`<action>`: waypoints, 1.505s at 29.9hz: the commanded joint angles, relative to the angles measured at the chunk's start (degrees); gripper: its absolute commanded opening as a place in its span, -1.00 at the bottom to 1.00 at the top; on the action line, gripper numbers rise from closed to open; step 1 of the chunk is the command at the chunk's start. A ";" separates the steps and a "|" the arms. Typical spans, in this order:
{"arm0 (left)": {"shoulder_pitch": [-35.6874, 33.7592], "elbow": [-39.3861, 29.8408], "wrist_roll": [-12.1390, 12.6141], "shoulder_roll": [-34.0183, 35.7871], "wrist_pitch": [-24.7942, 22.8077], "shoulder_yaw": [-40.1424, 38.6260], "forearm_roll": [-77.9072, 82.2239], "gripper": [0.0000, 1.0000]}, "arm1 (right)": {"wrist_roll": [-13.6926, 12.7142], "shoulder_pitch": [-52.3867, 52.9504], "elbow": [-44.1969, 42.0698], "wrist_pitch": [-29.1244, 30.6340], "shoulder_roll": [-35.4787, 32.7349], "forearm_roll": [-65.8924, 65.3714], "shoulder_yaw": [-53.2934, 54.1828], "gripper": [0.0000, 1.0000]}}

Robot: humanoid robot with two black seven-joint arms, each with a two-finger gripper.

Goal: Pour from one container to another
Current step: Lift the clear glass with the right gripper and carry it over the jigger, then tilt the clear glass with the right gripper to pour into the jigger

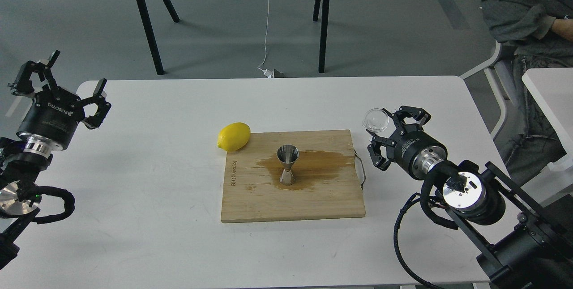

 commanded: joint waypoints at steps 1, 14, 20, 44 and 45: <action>0.00 0.00 0.00 -0.05 0.00 0.01 0.00 0.96 | 0.13 2.22 1.72 0.00 -0.05 -3.01 -3.61 -0.13; 0.61 0.17 0.00 -0.05 0.00 0.01 0.26 0.97 | 0.40 16.19 -1.53 0.18 -0.05 -8.28 -18.90 -0.14; 0.70 1.75 0.00 -0.22 0.00 0.09 0.26 0.97 | 0.31 21.03 -3.46 0.18 -0.05 -11.18 -24.97 -0.14; 0.53 1.84 0.00 -0.58 0.00 0.18 0.26 0.97 | 0.31 27.54 -4.52 0.00 0.65 -20.58 -37.54 -0.15; 0.53 1.84 0.00 -0.58 0.00 0.18 0.26 0.97 | 0.31 27.63 -4.52 0.00 0.65 -21.63 -37.89 -0.15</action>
